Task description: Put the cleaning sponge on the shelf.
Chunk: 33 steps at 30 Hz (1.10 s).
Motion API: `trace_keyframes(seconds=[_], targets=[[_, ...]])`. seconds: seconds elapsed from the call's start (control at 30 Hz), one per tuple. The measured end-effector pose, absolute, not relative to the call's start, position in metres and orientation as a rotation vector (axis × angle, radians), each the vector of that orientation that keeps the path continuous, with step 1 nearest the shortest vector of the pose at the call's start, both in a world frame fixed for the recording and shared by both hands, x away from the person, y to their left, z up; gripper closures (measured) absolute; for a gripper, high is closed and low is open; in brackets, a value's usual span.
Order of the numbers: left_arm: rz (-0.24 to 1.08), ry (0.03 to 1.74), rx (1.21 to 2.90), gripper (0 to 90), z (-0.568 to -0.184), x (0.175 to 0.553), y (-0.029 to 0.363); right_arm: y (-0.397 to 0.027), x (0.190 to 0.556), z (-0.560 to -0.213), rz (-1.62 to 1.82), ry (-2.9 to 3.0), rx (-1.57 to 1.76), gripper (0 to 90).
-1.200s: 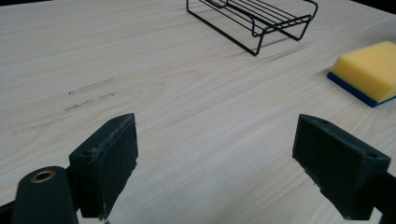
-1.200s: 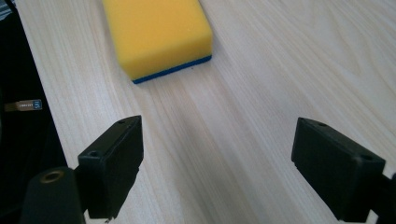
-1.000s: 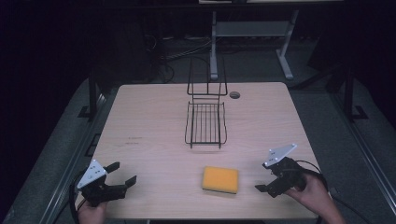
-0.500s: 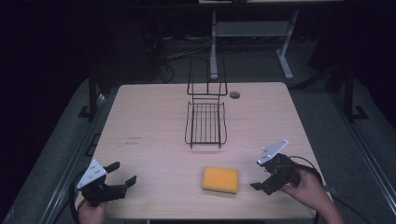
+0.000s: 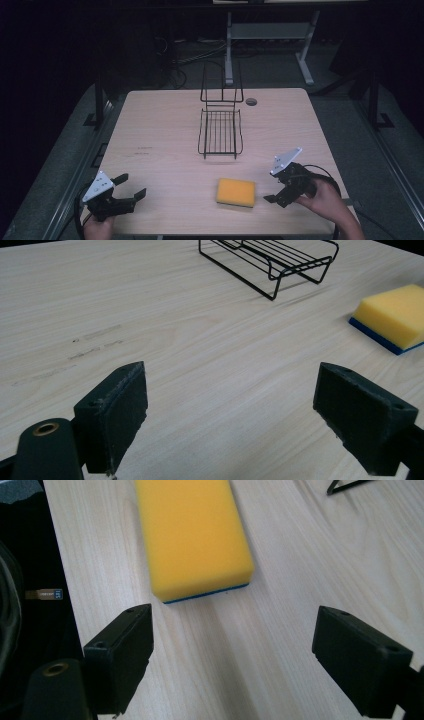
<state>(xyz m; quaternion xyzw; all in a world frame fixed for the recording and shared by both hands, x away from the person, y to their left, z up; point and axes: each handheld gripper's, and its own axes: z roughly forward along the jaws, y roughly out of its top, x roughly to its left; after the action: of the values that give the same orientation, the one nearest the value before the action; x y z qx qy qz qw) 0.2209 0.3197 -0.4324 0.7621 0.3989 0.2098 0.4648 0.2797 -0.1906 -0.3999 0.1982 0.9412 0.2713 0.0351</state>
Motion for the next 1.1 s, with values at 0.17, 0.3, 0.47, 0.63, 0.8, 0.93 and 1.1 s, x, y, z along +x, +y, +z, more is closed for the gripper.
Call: trace_keyframes(seconds=[0.17,0.3,0.47,0.63,0.8,0.93,1.1], targets=[[0.514,0.979,1.873,13.4,-0.432,0.221,0.319,-0.185,0.282,-0.398,0.831,2.902,0.577,16.3],[0.512,0.975,1.876,13.4,-0.432,0.221,0.318,-0.181,0.283,-0.396,0.813,2.917,0.562,16.3],[0.511,0.975,1.876,13.4,-0.432,0.221,0.318,-0.177,0.284,-0.395,0.814,2.922,0.553,16.2],[0.512,0.975,1.876,13.4,-0.432,0.221,0.318,-0.174,0.287,-0.397,0.808,2.935,0.538,16.2],[0.511,0.975,1.878,13.4,-0.433,0.221,0.318,-0.170,0.289,-0.398,0.812,2.943,0.530,16.2],[0.513,0.973,1.880,13.4,-0.433,0.222,0.318,-0.166,0.291,-0.397,0.805,2.953,0.508,15.9],[0.512,0.973,1.881,13.4,-0.433,0.222,0.318,-0.160,0.293,-0.395,0.800,2.960,0.487,15.6]])
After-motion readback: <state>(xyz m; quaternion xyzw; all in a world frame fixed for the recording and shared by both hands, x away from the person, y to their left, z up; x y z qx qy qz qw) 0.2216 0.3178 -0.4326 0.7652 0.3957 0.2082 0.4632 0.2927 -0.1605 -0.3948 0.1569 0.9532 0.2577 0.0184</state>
